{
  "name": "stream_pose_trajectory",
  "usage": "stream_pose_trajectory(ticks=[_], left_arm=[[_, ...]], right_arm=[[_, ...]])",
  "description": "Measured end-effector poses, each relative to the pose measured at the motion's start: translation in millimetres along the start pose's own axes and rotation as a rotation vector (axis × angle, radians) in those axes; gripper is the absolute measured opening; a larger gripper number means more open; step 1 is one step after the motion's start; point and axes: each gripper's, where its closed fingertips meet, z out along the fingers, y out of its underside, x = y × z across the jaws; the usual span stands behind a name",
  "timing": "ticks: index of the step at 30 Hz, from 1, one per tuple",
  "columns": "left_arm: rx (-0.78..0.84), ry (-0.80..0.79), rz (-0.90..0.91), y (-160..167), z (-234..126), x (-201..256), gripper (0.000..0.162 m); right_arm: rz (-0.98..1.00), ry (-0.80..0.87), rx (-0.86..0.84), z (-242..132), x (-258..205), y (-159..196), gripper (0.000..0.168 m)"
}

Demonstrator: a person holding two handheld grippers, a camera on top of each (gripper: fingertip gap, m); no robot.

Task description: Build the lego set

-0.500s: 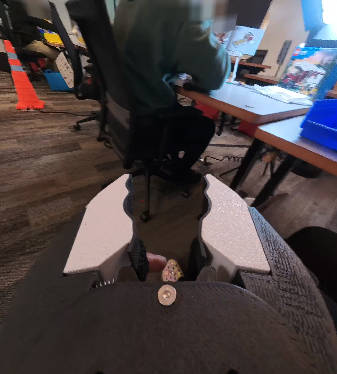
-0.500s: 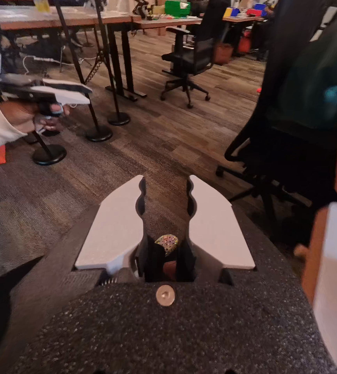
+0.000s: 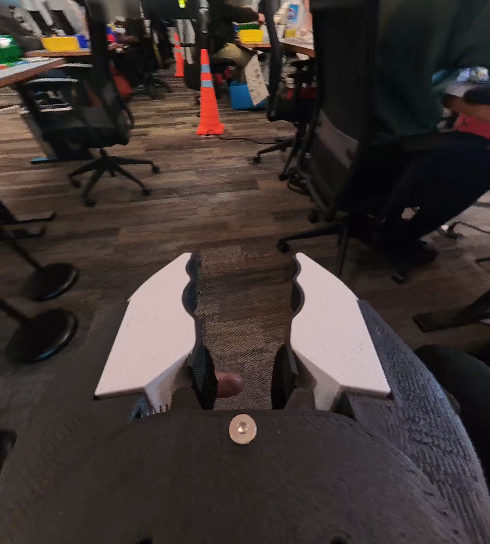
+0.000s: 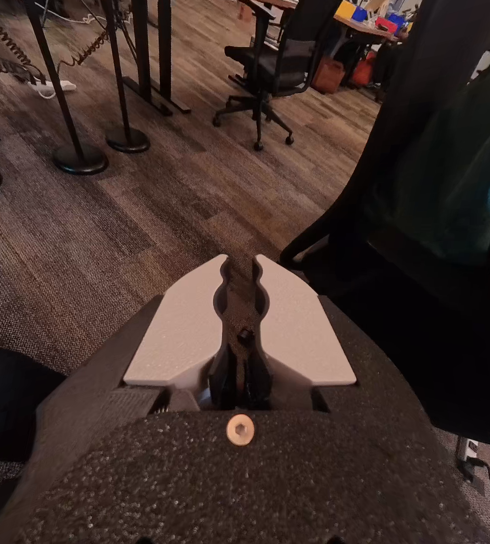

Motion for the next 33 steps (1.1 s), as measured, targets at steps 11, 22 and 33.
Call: stream_pose_trajectory(ticks=[11, 22, 33], left_arm=[[0.041, -0.048, -0.136, 41, -50, 50, 0.062], [0.071, -0.128, -0.276, 102, 78, -67, 0.063], [0.079, -0.216, -0.417, 244, 206, -84, 0.063]], right_arm=[[0.19, -0.009, -0.117, 35, -6, 124, 0.037], [0.467, 0.079, -0.124, 215, 58, 358, 0.033], [0.498, 0.015, -0.345, 421, 107, 614, 0.029]])
